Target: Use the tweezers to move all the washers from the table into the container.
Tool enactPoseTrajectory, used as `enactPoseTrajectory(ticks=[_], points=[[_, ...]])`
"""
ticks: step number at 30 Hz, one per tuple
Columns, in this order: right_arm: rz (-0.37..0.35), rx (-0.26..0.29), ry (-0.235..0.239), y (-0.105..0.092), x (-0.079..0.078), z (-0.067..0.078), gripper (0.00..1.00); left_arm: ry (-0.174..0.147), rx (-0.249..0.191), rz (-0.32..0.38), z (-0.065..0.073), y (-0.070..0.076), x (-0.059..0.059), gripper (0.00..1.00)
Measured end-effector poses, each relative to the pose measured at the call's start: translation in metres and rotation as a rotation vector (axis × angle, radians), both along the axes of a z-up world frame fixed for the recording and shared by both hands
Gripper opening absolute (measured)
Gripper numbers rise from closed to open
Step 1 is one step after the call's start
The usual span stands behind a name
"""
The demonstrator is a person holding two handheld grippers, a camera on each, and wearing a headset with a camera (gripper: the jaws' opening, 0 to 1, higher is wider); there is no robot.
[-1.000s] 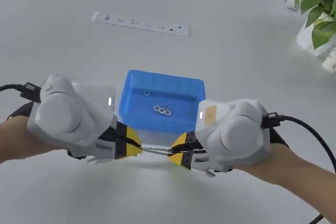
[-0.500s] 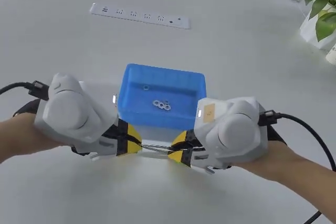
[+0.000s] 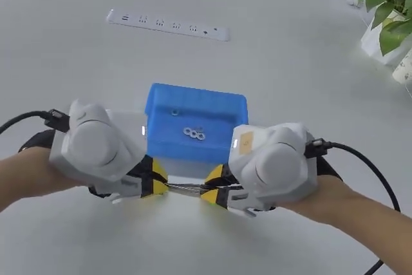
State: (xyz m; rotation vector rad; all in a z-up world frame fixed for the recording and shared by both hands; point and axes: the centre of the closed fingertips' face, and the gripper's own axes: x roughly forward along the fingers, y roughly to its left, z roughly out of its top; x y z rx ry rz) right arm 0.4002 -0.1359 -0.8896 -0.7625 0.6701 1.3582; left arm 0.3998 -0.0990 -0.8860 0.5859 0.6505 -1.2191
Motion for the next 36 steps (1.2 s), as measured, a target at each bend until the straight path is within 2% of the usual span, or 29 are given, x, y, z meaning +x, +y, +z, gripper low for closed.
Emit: enactPoseTrajectory(ticks=[3,5,7,9,10,12,16,19,21,24,25,27,28,29,31,34,36], points=[[-0.007,-0.004,0.023,0.000,-0.002,0.000,0.13,0.020,-0.009,0.014,0.000,0.000,0.000,0.09],[-0.010,-0.004,0.019,-0.001,-0.001,-0.001,0.13,0.029,-0.014,0.028,0.000,0.000,0.000,0.10],[-0.006,-0.012,-0.010,-0.002,0.002,0.000,0.14,0.037,-0.015,0.041,0.000,0.002,0.000,0.11],[-0.013,-0.017,-0.008,-0.003,0.002,0.000,0.14,0.026,-0.005,0.060,0.000,0.005,0.003,0.11],[-0.017,-0.016,-0.009,-0.003,0.002,0.000,0.14,0.041,-0.016,0.077,0.000,0.006,0.003,0.12],[-0.031,-0.018,-0.005,-0.005,0.002,0.000,0.15,0.040,-0.022,0.092,0.003,0.008,0.004,0.13],[-0.065,0.007,-0.007,-0.010,0.003,0.007,0.15,0.034,-0.046,0.123,0.013,0.012,0.005,0.14],[-0.129,0.053,-0.005,-0.015,0.005,0.018,0.16,0.033,-0.053,0.152,0.017,0.018,0.002,0.15],[-0.166,0.089,0.009,-0.017,0.004,0.024,0.16,0.042,-0.066,0.171,0.020,0.022,-0.004,0.15],[-0.215,0.119,0.007,-0.028,0.000,0.034,0.16,0.038,-0.084,0.204,0.026,0.029,-0.013,0.16],[-0.222,0.126,0.011,-0.029,-0.001,0.035,0.16,0.048,-0.101,0.220,0.030,0.032,-0.020,0.17],[-0.243,0.219,0.058,-0.028,-0.013,0.049,0.16,0.054,-0.188,0.261,0.043,0.031,-0.029,0.20],[-0.272,0.259,0.092,-0.031,-0.019,0.055,0.17,0.056,-0.192,0.271,0.045,0.035,-0.034,0.20],[-0.280,0.273,0.095,-0.034,-0.021,0.059,0.17,0.053,-0.180,0.268,0.047,0.040,-0.042,0.20],[-0.303,0.286,0.079,-0.043,-0.026,0.064,0.17,0.050,-0.173,0.281,0.049,0.045,-0.050,0.22],[-0.340,0.321,0.091,-0.053,-0.036,0.069,0.18,0.054,-0.208,0.322,0.059,0.051,-0.063,0.26],[-0.351,0.357,0.081,-0.057,-0.042,0.075,0.20,0.066,-0.232,0.334,0.067,0.053,-0.072,0.27]])
